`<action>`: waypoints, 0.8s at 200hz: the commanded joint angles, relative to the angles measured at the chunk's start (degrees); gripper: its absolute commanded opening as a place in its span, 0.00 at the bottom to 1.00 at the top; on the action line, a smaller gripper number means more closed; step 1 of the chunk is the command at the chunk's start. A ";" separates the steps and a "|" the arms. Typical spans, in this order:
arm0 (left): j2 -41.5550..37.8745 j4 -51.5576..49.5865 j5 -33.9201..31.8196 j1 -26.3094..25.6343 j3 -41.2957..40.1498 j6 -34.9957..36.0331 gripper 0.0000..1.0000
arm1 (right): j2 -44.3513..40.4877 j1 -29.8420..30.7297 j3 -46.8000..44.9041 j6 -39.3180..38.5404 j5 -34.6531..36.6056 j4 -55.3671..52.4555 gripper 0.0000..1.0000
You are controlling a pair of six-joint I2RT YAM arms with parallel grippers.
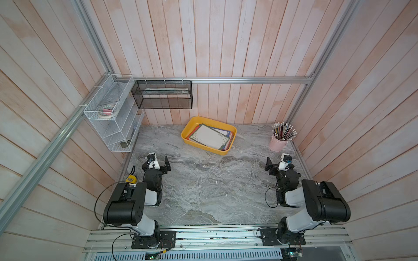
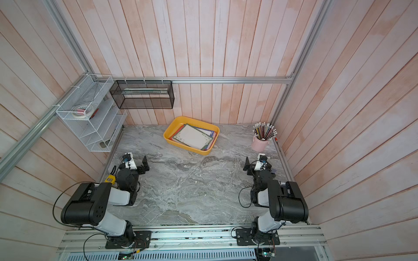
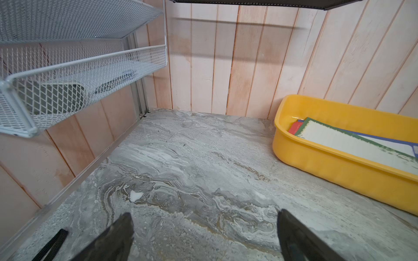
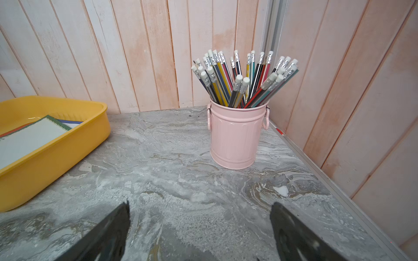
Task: Take out the stationery paper from the storage box
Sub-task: Move the storage box to the center of the board.
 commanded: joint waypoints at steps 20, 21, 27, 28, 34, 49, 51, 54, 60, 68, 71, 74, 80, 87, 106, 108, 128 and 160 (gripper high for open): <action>-0.07 0.20 -0.09 -0.13 0.50 0.39 1.00 | 0.03 0.22 0.88 0.06 0.35 0.01 0.98; -0.11 0.20 -0.15 -0.13 0.55 0.39 1.00 | 0.00 0.28 0.88 0.06 0.36 0.01 0.98; -0.14 0.18 -0.11 -0.14 0.51 0.39 1.00 | -0.02 0.17 0.88 0.05 0.30 -0.01 0.98; -0.10 0.19 -0.11 -0.14 0.51 0.39 1.00 | 0.02 0.21 0.88 0.05 0.29 0.00 0.98; -0.13 0.20 -0.12 -0.13 0.55 0.39 1.00 | 0.02 0.20 0.88 0.06 0.36 0.01 0.98; -0.08 0.27 -0.12 -0.14 0.50 0.46 1.00 | 0.04 0.24 0.88 0.10 0.29 0.01 0.98; -0.09 0.22 -0.12 -0.14 0.50 0.41 1.00 | 0.04 0.25 0.88 0.08 0.33 0.05 0.98; -0.10 0.21 -0.12 -0.14 0.50 0.39 1.00 | 0.04 0.24 0.88 0.07 0.29 0.03 0.98; -0.15 0.20 -0.12 -0.11 0.50 0.39 1.00 | 0.07 0.20 0.88 0.10 0.32 -0.01 0.98; -0.12 0.21 -0.12 -0.14 0.51 0.39 1.00 | 0.06 0.23 0.87 0.06 0.31 -0.04 0.98; -0.14 0.20 -0.12 -0.14 0.50 0.41 1.00 | 0.07 0.20 0.88 0.05 0.30 0.07 0.98; -0.14 0.20 -0.12 -0.15 0.55 0.40 1.00 | 0.02 0.21 0.84 0.06 0.32 -0.03 0.98; -0.11 0.30 -0.09 -0.10 0.52 0.39 1.00 | 0.06 0.23 0.83 0.05 0.30 0.01 0.98; -0.11 0.20 -0.07 -0.13 0.55 0.43 1.00 | 0.05 0.21 0.88 0.05 0.28 0.01 0.98; -0.14 0.21 -0.07 -0.13 0.50 0.39 1.00 | 0.10 0.19 0.96 0.03 0.12 -0.15 0.98; -0.13 0.27 -0.10 -0.09 0.55 0.39 1.00 | 0.07 0.19 1.03 -0.09 0.00 -0.21 0.98; -0.15 0.27 -0.07 -0.15 0.50 0.40 1.00 | -0.01 0.27 1.39 -0.65 -0.96 -1.00 0.98; -0.15 -0.09 0.87 0.28 0.60 0.04 1.00 | 0.04 0.29 1.45 -0.65 -0.98 -1.18 0.98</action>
